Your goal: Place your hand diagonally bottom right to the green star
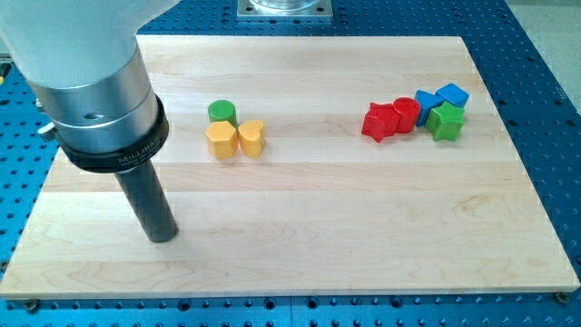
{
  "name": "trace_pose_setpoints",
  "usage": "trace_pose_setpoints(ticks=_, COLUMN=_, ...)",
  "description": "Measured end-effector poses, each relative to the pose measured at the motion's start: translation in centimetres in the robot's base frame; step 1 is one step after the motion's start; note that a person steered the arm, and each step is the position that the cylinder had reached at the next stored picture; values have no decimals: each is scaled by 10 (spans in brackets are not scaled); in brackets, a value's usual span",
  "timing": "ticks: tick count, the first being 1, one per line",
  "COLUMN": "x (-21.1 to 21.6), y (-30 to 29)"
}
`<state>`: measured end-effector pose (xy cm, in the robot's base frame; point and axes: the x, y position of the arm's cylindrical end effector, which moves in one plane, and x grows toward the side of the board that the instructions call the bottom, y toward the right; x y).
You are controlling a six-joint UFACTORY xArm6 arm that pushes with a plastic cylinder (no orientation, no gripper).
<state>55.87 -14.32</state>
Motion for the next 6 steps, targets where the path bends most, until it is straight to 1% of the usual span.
trace_pose_setpoints(ticks=3, x=5, y=3)
trace_pose_setpoints(ticks=4, x=18, y=41)
trace_pose_setpoints(ticks=5, x=-12, y=168)
trace_pose_setpoints(ticks=6, x=-13, y=294)
